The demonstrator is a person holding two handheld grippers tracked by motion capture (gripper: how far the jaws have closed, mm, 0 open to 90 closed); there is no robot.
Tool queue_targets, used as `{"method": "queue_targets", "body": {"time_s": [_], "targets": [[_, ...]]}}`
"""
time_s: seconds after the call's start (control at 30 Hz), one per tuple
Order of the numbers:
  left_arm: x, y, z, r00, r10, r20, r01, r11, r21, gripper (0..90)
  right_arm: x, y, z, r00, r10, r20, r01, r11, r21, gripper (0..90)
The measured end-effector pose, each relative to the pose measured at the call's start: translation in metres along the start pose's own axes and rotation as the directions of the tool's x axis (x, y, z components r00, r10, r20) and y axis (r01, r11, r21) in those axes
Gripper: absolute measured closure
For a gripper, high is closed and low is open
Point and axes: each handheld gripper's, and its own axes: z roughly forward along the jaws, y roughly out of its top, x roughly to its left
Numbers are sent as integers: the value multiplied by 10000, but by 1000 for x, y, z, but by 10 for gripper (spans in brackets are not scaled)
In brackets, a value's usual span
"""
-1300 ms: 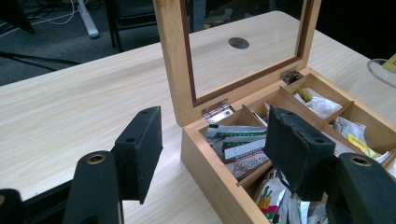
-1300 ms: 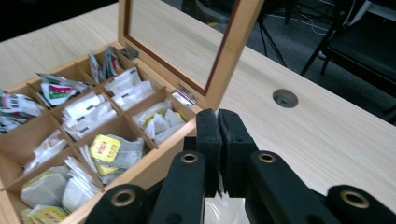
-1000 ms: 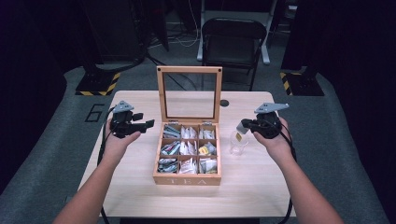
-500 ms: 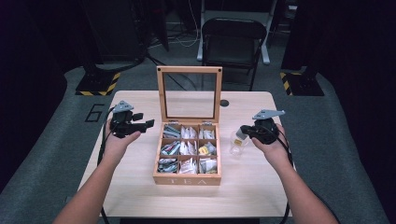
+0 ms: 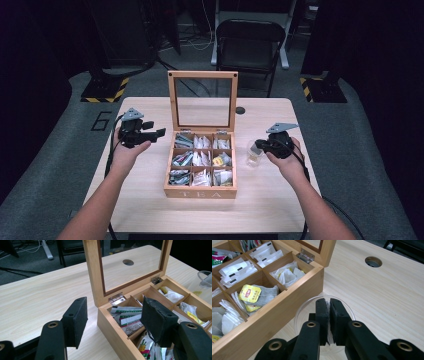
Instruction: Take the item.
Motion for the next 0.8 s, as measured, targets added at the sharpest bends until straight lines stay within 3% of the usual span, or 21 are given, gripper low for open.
{"method": "queue_targets", "body": {"time_s": [0.3, 0.8], "targets": [[0, 0, 0, 10000, 32, 23, -32, 10000, 23, 379, -2, -4, 6, 10000, 30, -15, -30, 9999, 156, 811], [1, 0, -2, 10000, 17, -22, -17, 10000, -58, 380, 0, 9, -1, 9997, 32, 221, -28, 9998, -199, 604]]}}
